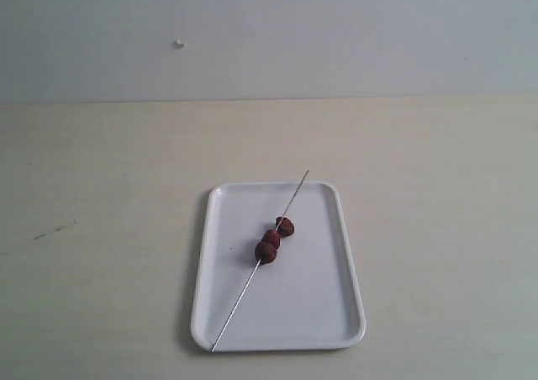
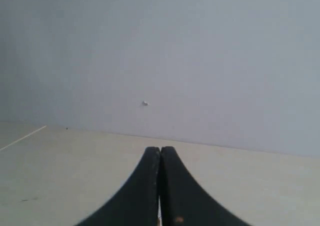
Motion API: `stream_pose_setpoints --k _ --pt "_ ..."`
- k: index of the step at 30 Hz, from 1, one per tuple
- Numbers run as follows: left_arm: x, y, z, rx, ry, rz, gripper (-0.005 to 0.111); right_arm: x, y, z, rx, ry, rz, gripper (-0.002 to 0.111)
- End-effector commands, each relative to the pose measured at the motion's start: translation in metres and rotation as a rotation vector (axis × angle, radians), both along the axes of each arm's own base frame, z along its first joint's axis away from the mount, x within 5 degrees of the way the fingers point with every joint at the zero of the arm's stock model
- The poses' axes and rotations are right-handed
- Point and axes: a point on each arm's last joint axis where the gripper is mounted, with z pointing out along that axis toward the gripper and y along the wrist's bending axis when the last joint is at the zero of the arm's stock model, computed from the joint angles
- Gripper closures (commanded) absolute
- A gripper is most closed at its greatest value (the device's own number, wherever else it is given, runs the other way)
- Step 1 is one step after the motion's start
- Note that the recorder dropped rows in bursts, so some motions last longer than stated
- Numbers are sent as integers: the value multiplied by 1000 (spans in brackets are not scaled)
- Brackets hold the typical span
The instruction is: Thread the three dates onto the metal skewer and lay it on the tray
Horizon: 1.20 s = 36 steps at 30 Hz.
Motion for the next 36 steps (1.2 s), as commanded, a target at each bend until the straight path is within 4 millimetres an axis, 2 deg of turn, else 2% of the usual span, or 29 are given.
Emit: stream_pose_setpoints --k 1,7,10,12,16,19,33,36 --pt "-4 1 1 -24 -13 5 107 -2 0 0 5 -8 -1 108" --pt "-4 1 1 -24 -13 5 107 -2 0 0 -1 -9 -3 108" --pt "-4 1 1 -24 -13 5 107 0 -5 -1 -72 -24 -54 108" --pt "-4 1 1 -24 -13 5 107 -6 -11 -1 -99 -60 -133 108" --pt "-4 1 1 -24 -13 5 107 -30 -25 -3 -94 -181 -323 108" --pt "-4 1 1 -24 -13 5 107 -42 -30 -2 -69 -243 -391 108" --pt "-4 1 1 -24 -13 3 107 -46 -30 -2 -31 -260 -396 108" --pt "-4 1 1 -24 -13 3 107 -45 -29 -5 -133 -238 -392 108"
